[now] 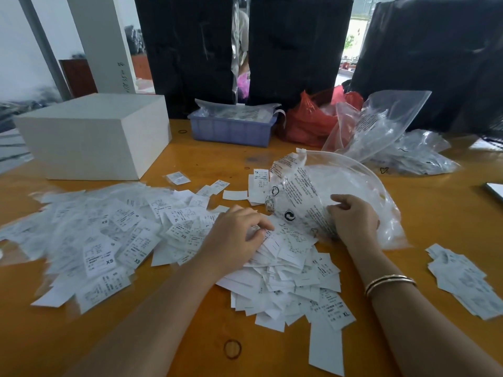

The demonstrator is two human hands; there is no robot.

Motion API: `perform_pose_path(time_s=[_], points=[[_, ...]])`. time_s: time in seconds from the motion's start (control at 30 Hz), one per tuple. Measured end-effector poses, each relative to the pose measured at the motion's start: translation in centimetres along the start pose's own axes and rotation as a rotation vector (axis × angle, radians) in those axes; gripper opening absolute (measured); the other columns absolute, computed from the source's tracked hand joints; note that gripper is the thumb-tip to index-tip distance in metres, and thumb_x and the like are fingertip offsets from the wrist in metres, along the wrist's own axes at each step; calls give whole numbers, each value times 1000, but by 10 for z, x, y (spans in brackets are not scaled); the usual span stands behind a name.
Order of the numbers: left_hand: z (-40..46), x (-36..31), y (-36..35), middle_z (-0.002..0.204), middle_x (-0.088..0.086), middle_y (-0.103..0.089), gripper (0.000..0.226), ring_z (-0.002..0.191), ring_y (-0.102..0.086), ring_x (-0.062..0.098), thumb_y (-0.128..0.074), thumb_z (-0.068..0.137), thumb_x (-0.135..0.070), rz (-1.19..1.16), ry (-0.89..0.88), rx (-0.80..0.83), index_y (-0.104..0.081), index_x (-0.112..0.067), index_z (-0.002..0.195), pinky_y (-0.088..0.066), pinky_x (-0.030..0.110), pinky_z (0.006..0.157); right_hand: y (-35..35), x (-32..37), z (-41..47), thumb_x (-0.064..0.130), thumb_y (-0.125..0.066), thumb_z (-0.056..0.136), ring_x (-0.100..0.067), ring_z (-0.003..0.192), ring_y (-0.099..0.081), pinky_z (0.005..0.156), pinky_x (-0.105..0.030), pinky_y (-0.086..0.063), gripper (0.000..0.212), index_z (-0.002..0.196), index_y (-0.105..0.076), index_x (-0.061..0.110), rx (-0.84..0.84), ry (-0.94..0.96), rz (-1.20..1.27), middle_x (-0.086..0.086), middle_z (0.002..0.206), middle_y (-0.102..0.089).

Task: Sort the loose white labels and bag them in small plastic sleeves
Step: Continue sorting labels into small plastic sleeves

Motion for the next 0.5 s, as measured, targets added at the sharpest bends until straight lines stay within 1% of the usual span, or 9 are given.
perform_pose_path(time_s=[0.07,0.17,0.2,0.27,0.3,0.33,0.4,0.43,0.5], points=[[0,1,1,93,-25,-54,18,97,-45,2,-59,91,-16,-15,11,-13,-70,-27,100,-39,26,86,2,1,-1,17,-58,91,-20,92,-60,104,-44,-37,28,118,-66,20,-14,3,18,-3,104,-70],[0,1,3,91,-24,-55,19,95,-45,0,-58,90,-14,-30,39,-46,-70,-26,98,-35,12,82,4,3,-5,23,-52,95,-17,74,-59,103,-43,-38,29,122,-63,24,-49,50,10,-2,100,-71],[0,0,5,90,-25,-55,19,94,-46,-2,-58,90,-13,-44,51,-66,-71,-26,97,-32,6,80,5,6,-7,24,-51,96,-17,78,-59,105,-38,-33,29,123,-62,25,-82,88,9,-1,103,-71],[1,0,8,89,-28,-54,19,92,-46,-10,-58,91,-13,-86,79,-105,-70,-27,97,-33,-1,78,9,16,-12,22,-51,97,-14,94,-59,96,-23,-22,26,120,-63,25,-192,221,27,1,106,-70],[1,0,9,91,-30,-55,19,93,-47,-13,-58,92,-16,-131,96,-117,-67,-32,98,-33,-2,79,11,22,-16,17,-53,96,-11,96,-58,93,-25,-23,25,118,-64,24,-232,311,77,2,104,-71],[1,0,10,93,-32,-55,19,95,-47,-17,-58,93,-20,-200,123,-118,-64,-37,98,-34,-2,79,11,29,-20,12,-55,94,-7,93,-59,94,-28,-29,25,115,-64,22,-221,400,162,3,100,-71],[3,1,11,95,-34,-59,13,98,-49,-18,-56,93,-37,-368,200,-87,-58,-45,103,-40,4,76,6,40,-31,3,-58,91,-4,81,-64,82,-28,-49,32,115,-59,24,-50,501,377,9,92,-70],[3,1,12,96,-36,-60,15,99,-51,-17,-54,90,-48,-442,233,-66,-56,-47,105,-42,6,74,2,45,-37,1,-58,89,-4,74,-65,74,-23,-52,37,115,-57,28,73,504,458,11,86,-69],[3,0,12,99,-35,-61,30,98,-54,-14,-53,80,-64,-536,267,-41,-56,-48,105,-44,7,73,-8,54,-50,-1,-59,88,-8,68,-66,69,-23,-54,47,115,-52,37,301,494,546,6,81,-67]])
Point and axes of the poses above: each hand's wrist, its own z-axis towards the middle knuckle, its own y-axis out of the back of the hand, x = y × z, the point moved 3 cm from there along z, towards the middle knuckle
